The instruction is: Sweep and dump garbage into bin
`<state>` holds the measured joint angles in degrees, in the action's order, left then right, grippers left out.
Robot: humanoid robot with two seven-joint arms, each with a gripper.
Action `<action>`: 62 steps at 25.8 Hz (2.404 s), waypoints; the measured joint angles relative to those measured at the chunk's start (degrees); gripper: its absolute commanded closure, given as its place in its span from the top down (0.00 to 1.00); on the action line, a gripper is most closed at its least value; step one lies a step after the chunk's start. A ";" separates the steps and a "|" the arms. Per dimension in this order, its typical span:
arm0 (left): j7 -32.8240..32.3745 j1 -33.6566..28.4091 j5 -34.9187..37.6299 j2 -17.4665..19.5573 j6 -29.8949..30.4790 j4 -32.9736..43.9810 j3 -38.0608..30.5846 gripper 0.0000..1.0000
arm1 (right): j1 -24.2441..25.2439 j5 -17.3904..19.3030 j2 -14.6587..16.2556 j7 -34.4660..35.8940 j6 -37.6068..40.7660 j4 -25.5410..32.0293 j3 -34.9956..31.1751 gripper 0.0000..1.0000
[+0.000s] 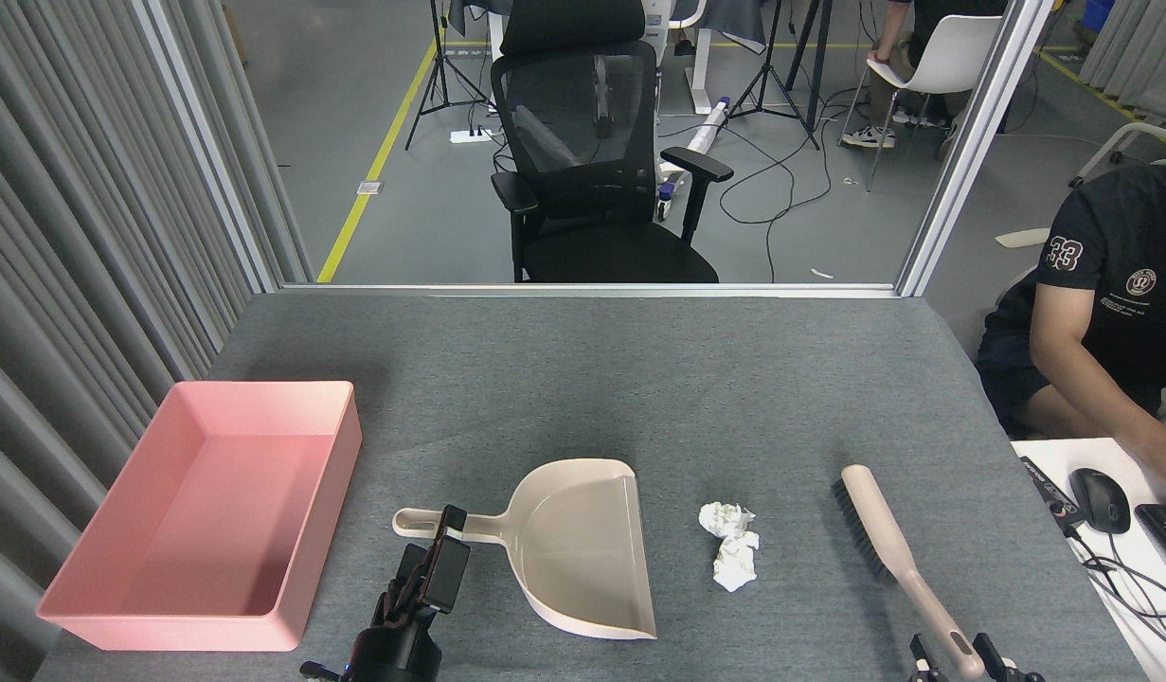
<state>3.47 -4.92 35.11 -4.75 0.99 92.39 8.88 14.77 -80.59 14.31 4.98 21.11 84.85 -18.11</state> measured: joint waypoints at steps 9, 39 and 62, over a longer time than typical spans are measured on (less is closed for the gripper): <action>0.15 0.00 -0.01 0.00 -0.03 -0.01 0.00 1.00 | 0.04 0.00 -0.05 -0.32 0.11 -0.59 0.09 0.41; 0.94 0.00 0.00 0.00 0.11 -0.03 0.23 1.00 | 0.01 0.16 0.06 0.23 0.43 -0.78 0.03 0.24; 1.42 1.70 -0.07 -0.33 0.81 -7.22 0.05 1.00 | 1.85 0.79 -3.24 2.80 2.11 1.94 0.14 0.16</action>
<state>4.89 -3.22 35.04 -5.07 1.80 85.17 8.93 16.62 -79.81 11.07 7.78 23.22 86.79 -17.97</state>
